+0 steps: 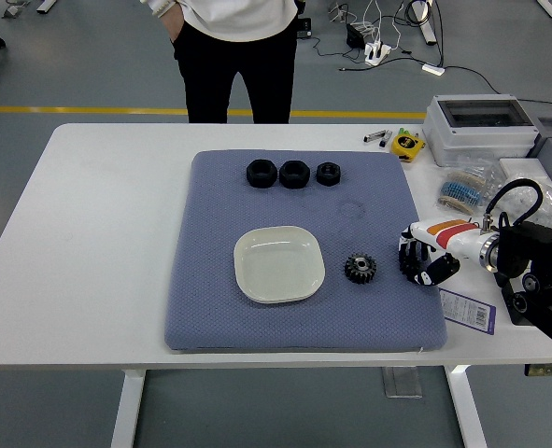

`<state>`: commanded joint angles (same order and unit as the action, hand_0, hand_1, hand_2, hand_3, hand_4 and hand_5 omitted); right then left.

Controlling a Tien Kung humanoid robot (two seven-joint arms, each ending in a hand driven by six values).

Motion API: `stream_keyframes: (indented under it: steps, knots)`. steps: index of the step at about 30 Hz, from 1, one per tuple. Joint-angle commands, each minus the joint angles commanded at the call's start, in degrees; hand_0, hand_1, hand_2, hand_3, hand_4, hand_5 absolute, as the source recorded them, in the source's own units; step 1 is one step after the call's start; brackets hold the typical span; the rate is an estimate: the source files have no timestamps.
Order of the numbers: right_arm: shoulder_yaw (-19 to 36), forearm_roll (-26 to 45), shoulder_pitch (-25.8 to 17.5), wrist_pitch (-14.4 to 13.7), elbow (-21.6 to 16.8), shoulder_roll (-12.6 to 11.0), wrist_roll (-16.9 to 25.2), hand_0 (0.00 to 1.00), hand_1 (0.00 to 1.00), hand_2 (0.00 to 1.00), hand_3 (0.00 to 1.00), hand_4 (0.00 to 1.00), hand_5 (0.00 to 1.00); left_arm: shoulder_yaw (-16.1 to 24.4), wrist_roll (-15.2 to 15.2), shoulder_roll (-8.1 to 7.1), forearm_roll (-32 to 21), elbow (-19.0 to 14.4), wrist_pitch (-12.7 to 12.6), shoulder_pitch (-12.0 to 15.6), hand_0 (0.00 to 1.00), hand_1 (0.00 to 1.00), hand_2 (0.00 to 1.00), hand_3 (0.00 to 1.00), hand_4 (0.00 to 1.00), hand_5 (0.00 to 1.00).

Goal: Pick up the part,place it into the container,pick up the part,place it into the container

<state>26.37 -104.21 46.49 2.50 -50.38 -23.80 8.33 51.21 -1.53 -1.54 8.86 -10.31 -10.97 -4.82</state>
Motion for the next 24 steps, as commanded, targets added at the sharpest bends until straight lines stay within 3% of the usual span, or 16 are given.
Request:
stream_keyframes:
  steps: [5, 6, 11, 12, 24]
  knots:
    - [-0.1, 0.3, -0.1, -0.3, 0.0, 0.1, 0.6, 0.352, 0.402, 0.461, 0.483, 0.807, 0.045, 0.1, -0.1, -0.02, 0.5, 0.0, 0.0, 0.1, 0.759, 0.702, 0.741, 0.588, 0.684, 0.618]
    - [-0.1, 0.4, -0.1, -0.4, -0.1, 0.1, 0.7, 0.297, 0.388, 0.446, 0.486, 0.892, 0.002, 0.1, -0.1, -0.03, 0.5, 0.0, 0.0, 0.1, 0.758, 0.702, 0.741, 0.587, 0.683, 0.618]
    - [-0.1, 0.9, -0.1, -0.8, -0.4, 0.1, 0.8, 0.297, 0.388, 0.446, 0.486, 0.892, 0.002, 0.1, -0.2, -0.08, 0.9, 0.0, 0.0, 0.2, 0.758, 0.702, 0.741, 0.587, 0.683, 0.618]
    - [-0.1, 1.0, -0.1, -0.8, -0.5, 0.1, 0.9, 0.286, 0.38, 0.44, 0.49, 0.932, 0.002, 0.1, -0.2, -0.09, 1.0, 0.0, 0.0, 0.2, 0.758, 0.702, 0.741, 0.587, 0.683, 0.618]
    - [0.3, 1.6, 0.1, -1.6, -1.3, -0.1, 1.6, 0.286, 0.375, 0.439, 0.488, 0.928, 0.002, 0.0, -0.2, -0.23, 1.2, 0.0, 0.1, 0.2, 0.758, 0.701, 0.741, 0.586, 0.682, 0.619]
